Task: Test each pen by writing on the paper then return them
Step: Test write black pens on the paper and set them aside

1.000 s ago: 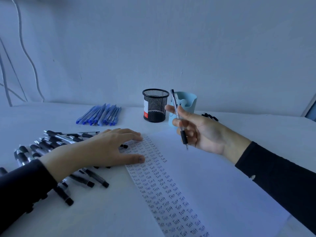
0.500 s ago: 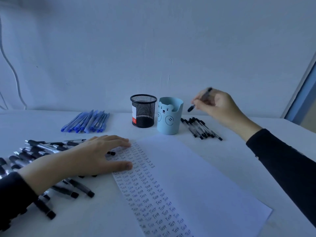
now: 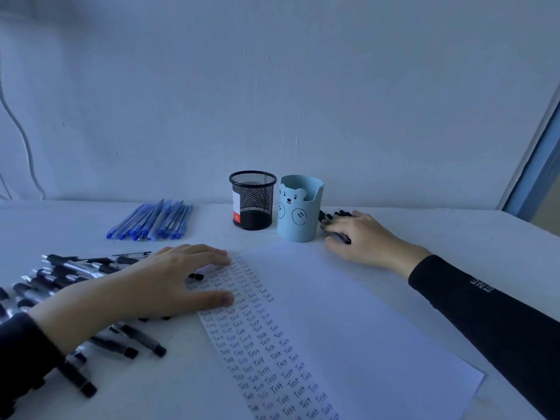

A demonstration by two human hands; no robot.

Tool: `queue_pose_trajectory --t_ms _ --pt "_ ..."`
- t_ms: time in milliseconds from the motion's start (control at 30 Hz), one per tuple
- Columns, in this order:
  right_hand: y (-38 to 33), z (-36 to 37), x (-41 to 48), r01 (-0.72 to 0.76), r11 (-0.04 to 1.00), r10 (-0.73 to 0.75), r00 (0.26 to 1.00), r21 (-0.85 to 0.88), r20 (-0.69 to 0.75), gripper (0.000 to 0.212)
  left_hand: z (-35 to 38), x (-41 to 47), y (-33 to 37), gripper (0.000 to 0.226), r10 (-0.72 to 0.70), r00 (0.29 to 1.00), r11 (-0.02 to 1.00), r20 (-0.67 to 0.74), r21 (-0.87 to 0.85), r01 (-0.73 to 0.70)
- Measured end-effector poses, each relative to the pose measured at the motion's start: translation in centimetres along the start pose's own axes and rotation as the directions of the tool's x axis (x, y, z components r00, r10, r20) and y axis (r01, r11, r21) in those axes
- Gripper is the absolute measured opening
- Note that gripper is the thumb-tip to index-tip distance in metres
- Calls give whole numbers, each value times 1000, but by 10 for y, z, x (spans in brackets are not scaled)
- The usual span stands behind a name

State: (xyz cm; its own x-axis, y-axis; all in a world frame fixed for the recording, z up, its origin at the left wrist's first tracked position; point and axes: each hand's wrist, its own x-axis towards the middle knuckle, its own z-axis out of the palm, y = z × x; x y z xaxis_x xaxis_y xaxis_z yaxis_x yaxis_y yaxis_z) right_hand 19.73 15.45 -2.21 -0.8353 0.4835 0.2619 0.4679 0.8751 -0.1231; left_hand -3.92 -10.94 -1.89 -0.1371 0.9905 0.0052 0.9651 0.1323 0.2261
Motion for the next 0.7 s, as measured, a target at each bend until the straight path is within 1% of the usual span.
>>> queue_pose_trajectory --t_ms 33,67,100,133,167,233,333,400,433,500,533,567,633,700 --pt "1 -2 0 -27 999 27 999 32 20 57 0 0 0 92 1 1000 1000 -6 -3 -1" --pt "2 -5 -1 -60 993 58 998 104 19 48 1 0 -1 92 1 1000 1000 -9 -6 -1" --pt "2 -8 -2 -100 976 100 995 193 11 34 1 0 -1 92 1 1000 1000 -11 -5 -1" --pt "2 -10 -3 -107 956 118 993 272 -24 21 1 1 -2 93 1 1000 1000 -10 -2 -1" --pt "0 -13 -4 -95 946 125 989 311 -77 20 1 1 -2 94 4 1000 1000 -11 3 -4" --pt "-6 -17 -2 -72 940 128 981 333 -148 27 1 0 -1 93 16 1000 1000 -13 14 -16" --pt "-32 -20 0 -2 914 58 990 406 -127 25 0 0 1 88 34 997 999 -68 -13 -35" --pt "-57 -19 -3 77 915 -31 992 395 -120 23 -5 1 -5 83 8 989 998 -145 -53 -16" --pt "-69 -17 -5 138 912 -93 987 387 -134 23 -8 2 -11 78 -18 981 998 -191 -64 5" --pt "-86 -10 -11 269 880 -210 960 392 -187 23 -15 2 -26 54 -74 953 997 -294 -43 64" --pt "-92 -5 -13 314 868 -246 945 385 -216 23 -19 1 -34 40 -88 937 996 -339 -15 88" --pt "-94 0 -15 344 864 -267 932 368 -243 25 -22 1 -42 31 -99 925 994 -366 6 109" --pt "-91 10 -15 366 865 -271 917 343 -293 25 -27 -1 -54 21 -130 924 989 -360 13 145" --pt "-88 18 -15 350 863 -225 913 365 -341 24 -30 -3 -59 15 -155 940 986 -305 10 166"
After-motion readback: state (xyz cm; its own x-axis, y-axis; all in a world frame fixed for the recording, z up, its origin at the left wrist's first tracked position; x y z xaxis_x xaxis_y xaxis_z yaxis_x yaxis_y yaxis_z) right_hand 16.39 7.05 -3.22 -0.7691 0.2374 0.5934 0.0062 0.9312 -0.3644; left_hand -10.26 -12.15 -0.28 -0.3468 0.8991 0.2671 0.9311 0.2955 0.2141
